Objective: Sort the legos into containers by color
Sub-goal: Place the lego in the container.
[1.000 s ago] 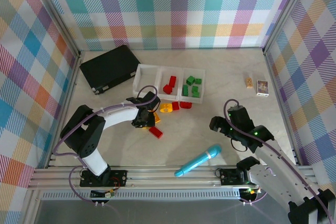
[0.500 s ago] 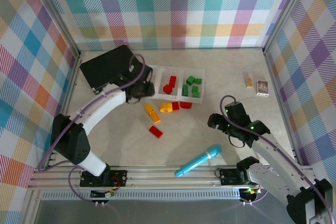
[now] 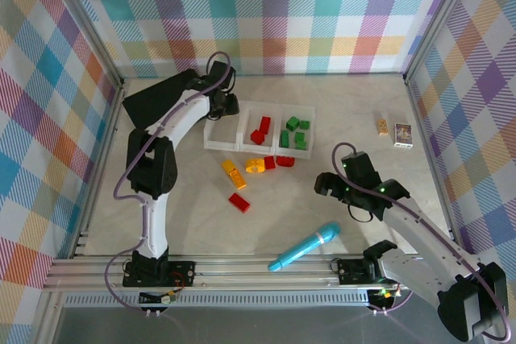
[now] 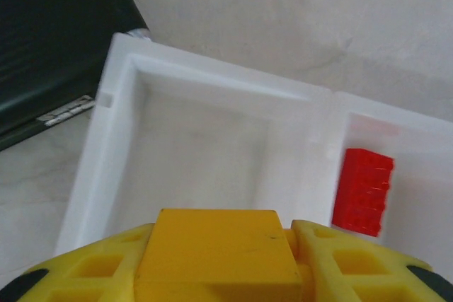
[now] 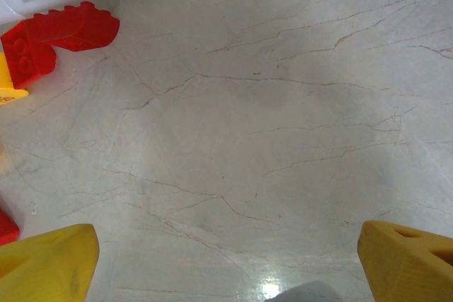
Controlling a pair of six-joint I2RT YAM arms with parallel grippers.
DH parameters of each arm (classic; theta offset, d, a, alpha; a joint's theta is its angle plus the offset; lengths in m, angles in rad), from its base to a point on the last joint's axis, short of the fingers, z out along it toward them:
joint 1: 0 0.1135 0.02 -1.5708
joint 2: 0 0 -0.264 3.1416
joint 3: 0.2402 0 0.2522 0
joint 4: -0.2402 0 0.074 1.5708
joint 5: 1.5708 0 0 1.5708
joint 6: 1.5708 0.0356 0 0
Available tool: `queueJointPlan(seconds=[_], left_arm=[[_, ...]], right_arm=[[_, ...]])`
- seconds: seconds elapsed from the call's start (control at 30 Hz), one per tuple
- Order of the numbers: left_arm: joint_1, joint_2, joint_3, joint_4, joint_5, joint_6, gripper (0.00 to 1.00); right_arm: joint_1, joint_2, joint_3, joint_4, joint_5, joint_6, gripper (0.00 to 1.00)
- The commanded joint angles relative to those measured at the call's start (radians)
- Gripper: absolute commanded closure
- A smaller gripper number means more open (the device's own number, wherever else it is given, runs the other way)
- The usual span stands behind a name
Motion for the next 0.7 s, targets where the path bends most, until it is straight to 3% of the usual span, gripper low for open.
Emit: queueJointPlan(seconds=[0.0, 0.2, 0.67], left_arm=[[0.000, 0.063, 0.077, -0.048, 0.008, 0.019, 0.84], [0.007, 0.132, 0.114, -0.044, 0.002, -0.003, 0.81], [0.021, 0.066, 0.099, -0.034, -0.003, 0.036, 0.34]], right_arm=[[-0.007, 0.018, 0.036, 0.001, -0.012, -0.042, 0.06], [-0.007, 0.049, 0.051, 0.002, -0.007, -0.067, 0.06], [-0.007, 0.013, 0.057, -0.030, -0.013, -0.036, 0.06]])
